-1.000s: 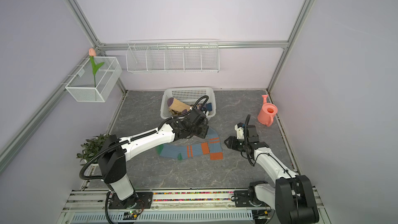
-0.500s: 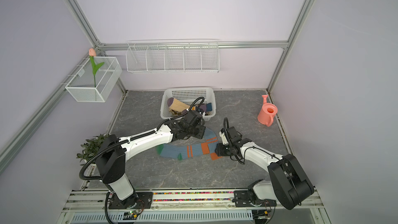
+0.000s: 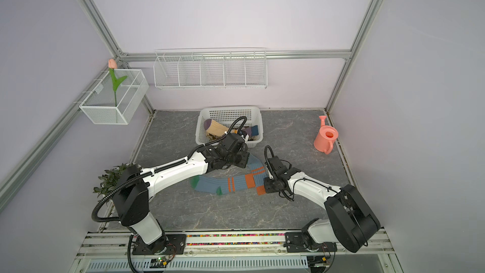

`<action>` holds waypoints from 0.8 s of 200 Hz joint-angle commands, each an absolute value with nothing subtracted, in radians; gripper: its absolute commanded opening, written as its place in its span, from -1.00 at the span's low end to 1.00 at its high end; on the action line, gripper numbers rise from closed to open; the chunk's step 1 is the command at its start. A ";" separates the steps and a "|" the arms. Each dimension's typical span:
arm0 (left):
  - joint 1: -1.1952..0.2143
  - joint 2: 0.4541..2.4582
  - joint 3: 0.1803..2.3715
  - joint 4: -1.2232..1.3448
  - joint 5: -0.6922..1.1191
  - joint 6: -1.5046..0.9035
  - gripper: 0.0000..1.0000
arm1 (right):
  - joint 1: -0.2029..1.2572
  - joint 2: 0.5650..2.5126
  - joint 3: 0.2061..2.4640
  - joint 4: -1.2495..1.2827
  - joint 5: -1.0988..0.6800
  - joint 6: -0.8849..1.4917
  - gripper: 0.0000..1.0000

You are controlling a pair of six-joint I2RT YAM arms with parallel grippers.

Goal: Place the socks together as a pair
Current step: Pick up the sock at the center of the board.

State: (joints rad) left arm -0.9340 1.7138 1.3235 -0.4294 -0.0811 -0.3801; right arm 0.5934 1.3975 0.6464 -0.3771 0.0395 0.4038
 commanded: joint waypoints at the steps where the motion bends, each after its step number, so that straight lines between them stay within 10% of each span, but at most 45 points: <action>1: -0.929 1.689 1.315 -0.428 -0.087 -0.365 -1.00 | 0.619 1.445 0.649 -0.415 0.068 0.402 -0.45; 47: -0.927 1.643 1.327 -0.474 -0.121 -0.353 -1.00 | 0.619 1.368 0.679 -0.467 0.116 0.382 -0.82; 160: -0.927 1.171 1.132 -0.730 -0.143 -0.422 -1.00 | 0.722 1.120 0.946 -0.788 0.088 0.236 -0.86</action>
